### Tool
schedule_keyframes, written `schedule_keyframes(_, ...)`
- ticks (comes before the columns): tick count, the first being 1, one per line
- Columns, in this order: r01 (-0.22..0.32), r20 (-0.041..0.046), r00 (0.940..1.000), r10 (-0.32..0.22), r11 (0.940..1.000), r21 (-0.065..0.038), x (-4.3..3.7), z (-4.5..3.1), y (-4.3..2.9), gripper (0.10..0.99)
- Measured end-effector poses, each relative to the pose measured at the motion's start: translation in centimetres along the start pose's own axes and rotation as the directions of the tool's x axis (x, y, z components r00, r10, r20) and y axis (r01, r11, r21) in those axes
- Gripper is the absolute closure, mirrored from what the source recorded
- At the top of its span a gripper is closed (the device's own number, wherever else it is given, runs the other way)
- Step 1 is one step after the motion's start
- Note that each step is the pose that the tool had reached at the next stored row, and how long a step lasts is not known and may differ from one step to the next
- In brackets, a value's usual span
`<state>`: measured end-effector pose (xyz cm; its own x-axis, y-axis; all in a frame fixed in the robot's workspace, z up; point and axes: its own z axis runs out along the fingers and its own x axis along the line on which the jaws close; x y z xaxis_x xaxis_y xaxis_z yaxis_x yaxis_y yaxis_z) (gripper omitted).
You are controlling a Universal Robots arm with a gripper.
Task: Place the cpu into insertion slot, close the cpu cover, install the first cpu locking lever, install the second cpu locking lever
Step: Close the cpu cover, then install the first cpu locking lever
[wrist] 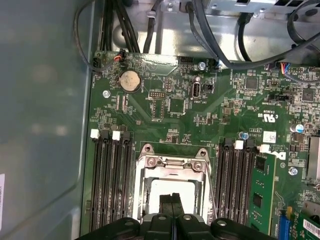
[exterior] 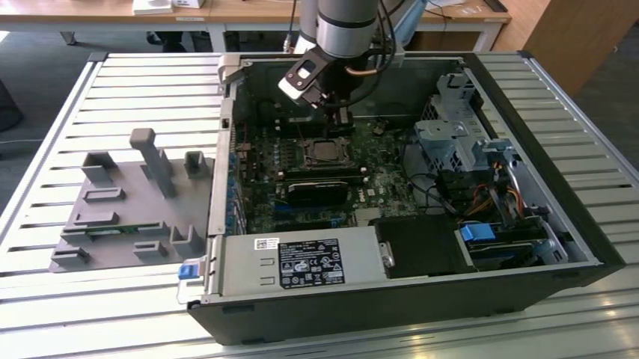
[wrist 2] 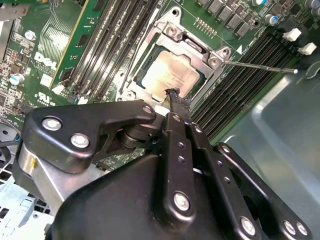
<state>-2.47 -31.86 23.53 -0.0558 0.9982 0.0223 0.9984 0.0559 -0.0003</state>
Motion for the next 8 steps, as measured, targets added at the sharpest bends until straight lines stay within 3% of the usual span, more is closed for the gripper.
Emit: schedule_keyframes(8,0.0,0.0001,1.0,0.0,1.0,0.0,0.0,-0.07,-0.05,0.98)
